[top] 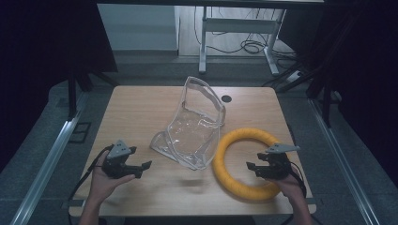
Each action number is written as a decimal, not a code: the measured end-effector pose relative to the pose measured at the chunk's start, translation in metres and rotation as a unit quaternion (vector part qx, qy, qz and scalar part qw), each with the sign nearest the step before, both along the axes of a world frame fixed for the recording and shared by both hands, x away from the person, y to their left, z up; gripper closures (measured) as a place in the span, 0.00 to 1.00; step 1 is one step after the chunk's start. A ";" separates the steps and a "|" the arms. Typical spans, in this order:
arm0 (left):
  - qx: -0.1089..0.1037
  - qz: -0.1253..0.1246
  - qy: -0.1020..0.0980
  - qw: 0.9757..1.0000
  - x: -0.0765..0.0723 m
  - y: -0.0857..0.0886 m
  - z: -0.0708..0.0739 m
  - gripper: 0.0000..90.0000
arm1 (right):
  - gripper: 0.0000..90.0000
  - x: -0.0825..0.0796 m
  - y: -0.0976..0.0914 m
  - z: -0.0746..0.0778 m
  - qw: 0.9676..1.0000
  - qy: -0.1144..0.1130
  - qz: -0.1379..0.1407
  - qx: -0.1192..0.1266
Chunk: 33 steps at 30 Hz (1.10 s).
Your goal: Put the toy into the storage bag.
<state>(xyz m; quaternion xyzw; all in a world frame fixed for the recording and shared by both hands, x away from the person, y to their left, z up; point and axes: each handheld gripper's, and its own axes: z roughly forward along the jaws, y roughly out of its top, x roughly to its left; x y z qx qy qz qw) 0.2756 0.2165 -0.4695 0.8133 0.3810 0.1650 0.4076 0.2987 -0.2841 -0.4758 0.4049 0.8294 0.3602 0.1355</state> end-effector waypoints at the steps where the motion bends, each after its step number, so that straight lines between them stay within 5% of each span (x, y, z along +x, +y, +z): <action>1: 0.004 -0.003 -0.001 1.000 0.000 -0.001 0.000 0.20 | 0.40 -0.001 0.002 0.002 1.000 0.005 0.007 -0.006; 8: 0.007 -0.004 -0.002 1.000 -0.001 -0.003 0.000 0.21 | 0.37 -0.006 0.028 0.025 0.994 0.046 0.083 -0.061; 10: 0.008 -0.006 0.000 1.000 0.000 -0.003 0.000 0.21 | 0.37 -0.007 0.042 0.024 0.987 0.073 0.113 -0.082; 11: 0.008 -0.012 -0.003 1.000 0.000 -0.004 0.000 0.21 | 0.37 -0.007 0.042 0.024 0.987 0.073 0.113 -0.082; 12: 0.008 -0.026 -0.009 1.000 -0.002 -0.006 0.000 0.21 | 0.37 -0.007 0.050 0.021 0.983 0.089 0.127 -0.098; 14: 0.010 -0.032 -0.012 0.999 -0.003 -0.007 0.000 0.21 | 0.37 -0.007 0.054 0.019 0.981 0.095 0.132 -0.107; 15: 0.011 -0.034 -0.014 0.999 -0.003 -0.008 0.000 0.20 | 0.36 -0.006 0.060 0.013 0.976 0.110 0.139 -0.124; 17: 0.015 -0.040 -0.017 0.999 -0.004 -0.010 0.000 0.20 | 0.36 -0.006 0.064 0.010 0.974 0.117 0.142 -0.131; 18: 0.019 -0.044 -0.018 0.999 -0.005 -0.011 -0.001 0.20 | 0.35 -0.006 0.070 0.004 0.970 0.128 0.151 -0.142; 22: 0.029 -0.044 -0.017 0.998 -0.005 -0.011 -0.001 0.20 | 0.35 -0.008 0.080 -0.001 0.965 0.140 0.162 -0.154; 28: 0.028 -0.036 -0.013 0.999 -0.005 -0.008 -0.002 0.20 | 0.35 -0.013 0.094 -0.016 0.949 0.158 0.181 -0.205; 29: 0.027 -0.035 -0.012 0.999 -0.005 -0.008 -0.003 0.20 | 0.35 -0.013 0.094 -0.016 0.949 0.158 0.181 -0.205; 30: 0.028 -0.036 -0.012 0.999 -0.005 -0.008 -0.003 0.19 | 0.36 -0.013 0.095 -0.019 0.944 0.156 0.186 -0.222; 33: 0.029 -0.040 -0.013 0.999 -0.005 -0.008 -0.003 0.19 | 0.40 -0.014 0.097 -0.023 0.942 0.157 0.181 -0.234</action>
